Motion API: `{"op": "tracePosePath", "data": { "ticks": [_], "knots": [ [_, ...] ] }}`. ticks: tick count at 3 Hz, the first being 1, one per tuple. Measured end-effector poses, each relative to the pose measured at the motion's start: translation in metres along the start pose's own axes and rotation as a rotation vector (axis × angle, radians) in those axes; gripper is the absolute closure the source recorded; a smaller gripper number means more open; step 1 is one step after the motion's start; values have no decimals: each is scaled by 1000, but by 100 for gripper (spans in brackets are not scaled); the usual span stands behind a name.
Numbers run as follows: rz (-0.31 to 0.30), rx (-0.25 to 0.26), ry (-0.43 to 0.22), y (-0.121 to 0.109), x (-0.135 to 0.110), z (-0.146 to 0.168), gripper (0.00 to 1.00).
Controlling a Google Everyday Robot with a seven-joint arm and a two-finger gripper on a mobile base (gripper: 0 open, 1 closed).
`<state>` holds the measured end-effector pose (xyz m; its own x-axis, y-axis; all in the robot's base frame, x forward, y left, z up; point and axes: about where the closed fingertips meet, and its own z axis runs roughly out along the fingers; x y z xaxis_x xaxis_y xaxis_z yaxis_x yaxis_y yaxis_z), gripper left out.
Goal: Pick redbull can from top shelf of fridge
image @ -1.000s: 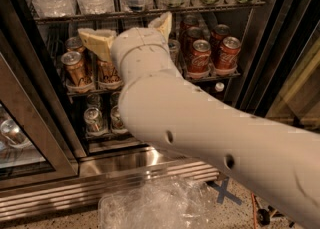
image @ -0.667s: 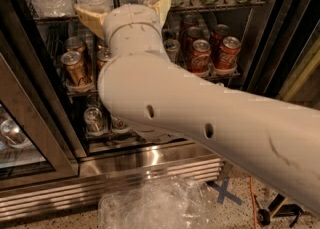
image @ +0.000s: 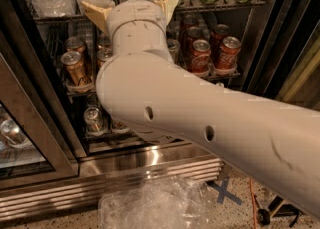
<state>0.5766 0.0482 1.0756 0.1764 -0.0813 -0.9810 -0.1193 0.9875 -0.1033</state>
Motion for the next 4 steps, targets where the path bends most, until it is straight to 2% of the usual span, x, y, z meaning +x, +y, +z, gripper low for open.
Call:
{"op": "tracePosePath", "data": {
  "ticks": [1,2,3,4],
  "knots": [
    [0,0,0,0,0,0,19],
    [9,8,6,1,2,0,31],
    [9,24,23,-2,13,5,38],
    [-1,23,34,-2,23,17,36]
  ]
}}
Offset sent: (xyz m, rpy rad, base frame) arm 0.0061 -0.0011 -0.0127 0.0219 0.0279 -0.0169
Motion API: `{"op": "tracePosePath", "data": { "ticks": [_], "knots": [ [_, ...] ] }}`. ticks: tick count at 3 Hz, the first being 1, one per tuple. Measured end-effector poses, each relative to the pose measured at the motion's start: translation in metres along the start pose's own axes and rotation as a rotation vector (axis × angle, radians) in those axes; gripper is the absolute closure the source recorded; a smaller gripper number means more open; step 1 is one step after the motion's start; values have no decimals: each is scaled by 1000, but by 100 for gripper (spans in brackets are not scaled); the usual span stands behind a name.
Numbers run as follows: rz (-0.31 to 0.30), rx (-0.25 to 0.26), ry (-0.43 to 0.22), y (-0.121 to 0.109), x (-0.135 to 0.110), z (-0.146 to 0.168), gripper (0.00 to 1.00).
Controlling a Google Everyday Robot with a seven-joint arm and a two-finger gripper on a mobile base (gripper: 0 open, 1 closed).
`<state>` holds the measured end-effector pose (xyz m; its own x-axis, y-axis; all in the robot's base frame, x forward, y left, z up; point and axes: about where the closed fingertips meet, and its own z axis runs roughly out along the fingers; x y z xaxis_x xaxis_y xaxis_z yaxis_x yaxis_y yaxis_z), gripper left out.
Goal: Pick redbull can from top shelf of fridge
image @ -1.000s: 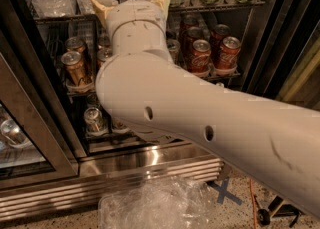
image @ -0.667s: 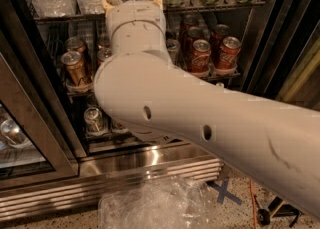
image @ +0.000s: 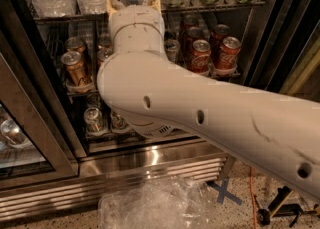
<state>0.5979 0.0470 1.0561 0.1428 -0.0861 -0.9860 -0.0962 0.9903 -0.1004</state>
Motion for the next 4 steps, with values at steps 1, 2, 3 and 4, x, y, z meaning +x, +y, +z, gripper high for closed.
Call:
{"op": "tracePosePath", "data": {
  "ticks": [1,2,3,4],
  "knots": [
    [-14,-4,-3,2,3,13,38],
    [-29,-6,-24,3,-2,25,38],
    [-47,-3,-57,1,-13,37,38],
    [-56,12,-88,-8,-20,63,38]
  ]
}}
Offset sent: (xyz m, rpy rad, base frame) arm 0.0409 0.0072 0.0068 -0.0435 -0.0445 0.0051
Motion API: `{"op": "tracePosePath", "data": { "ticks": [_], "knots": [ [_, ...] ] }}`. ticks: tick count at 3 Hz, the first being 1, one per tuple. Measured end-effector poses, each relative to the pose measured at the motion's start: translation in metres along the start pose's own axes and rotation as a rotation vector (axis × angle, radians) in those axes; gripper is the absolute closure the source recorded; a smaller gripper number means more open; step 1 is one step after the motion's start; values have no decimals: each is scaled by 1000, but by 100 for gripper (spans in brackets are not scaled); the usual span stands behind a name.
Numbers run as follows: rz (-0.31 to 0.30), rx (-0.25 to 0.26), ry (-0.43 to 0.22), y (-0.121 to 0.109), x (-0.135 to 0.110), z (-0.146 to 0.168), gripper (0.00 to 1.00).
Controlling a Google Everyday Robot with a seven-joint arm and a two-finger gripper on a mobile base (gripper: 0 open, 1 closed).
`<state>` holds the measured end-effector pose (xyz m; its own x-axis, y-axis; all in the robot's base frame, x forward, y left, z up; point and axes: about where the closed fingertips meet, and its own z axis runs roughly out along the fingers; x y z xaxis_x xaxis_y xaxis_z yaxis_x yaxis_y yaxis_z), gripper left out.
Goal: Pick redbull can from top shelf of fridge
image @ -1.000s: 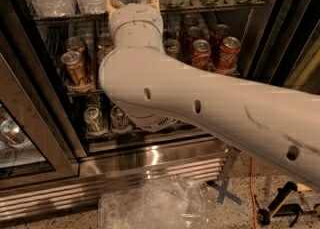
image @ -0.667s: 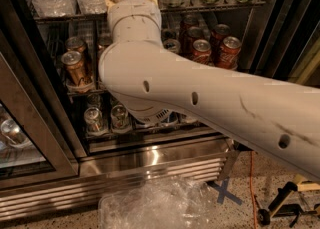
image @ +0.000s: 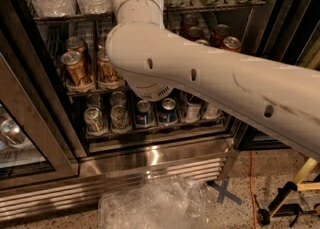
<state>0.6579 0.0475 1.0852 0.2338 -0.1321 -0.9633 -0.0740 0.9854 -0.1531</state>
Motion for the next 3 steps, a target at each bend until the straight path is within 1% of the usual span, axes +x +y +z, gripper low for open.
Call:
{"op": "tracePosePath", "data": {
  "ticks": [2,3],
  "knots": [
    [-6,-11,-19,-1,-7,20,34],
    [-10,-23,-3,1,-4,28,34]
  ]
}}
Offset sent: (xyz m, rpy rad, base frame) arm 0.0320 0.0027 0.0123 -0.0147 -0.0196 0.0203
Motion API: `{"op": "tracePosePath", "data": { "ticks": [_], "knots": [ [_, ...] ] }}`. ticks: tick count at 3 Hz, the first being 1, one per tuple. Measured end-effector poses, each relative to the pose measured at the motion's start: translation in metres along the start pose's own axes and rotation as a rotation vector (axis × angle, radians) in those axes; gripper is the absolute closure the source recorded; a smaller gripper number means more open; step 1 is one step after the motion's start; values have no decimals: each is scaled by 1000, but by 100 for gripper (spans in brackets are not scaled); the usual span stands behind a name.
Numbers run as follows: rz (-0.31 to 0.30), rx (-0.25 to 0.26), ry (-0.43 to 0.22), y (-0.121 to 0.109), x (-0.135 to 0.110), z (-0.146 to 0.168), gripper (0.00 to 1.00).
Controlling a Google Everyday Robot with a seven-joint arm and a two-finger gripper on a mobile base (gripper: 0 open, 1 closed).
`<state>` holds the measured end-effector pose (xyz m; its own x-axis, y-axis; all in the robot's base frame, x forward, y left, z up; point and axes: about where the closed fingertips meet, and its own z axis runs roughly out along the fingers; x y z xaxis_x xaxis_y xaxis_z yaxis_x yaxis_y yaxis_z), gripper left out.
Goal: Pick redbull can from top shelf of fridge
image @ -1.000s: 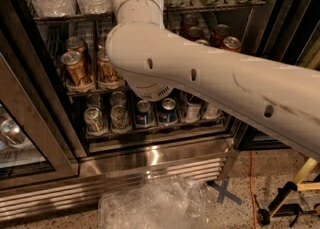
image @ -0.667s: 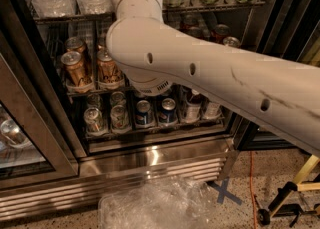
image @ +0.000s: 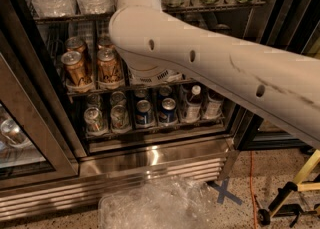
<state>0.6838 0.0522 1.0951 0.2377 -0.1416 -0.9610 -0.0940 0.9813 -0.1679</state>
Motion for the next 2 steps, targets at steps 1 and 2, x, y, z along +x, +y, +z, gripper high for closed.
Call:
{"op": "tracePosePath", "data": {
  "ticks": [1,2],
  "knots": [
    [-8,-5,51,1,11,1,29],
    [-4,-2,90,1,19,-2,48]
  ]
}}
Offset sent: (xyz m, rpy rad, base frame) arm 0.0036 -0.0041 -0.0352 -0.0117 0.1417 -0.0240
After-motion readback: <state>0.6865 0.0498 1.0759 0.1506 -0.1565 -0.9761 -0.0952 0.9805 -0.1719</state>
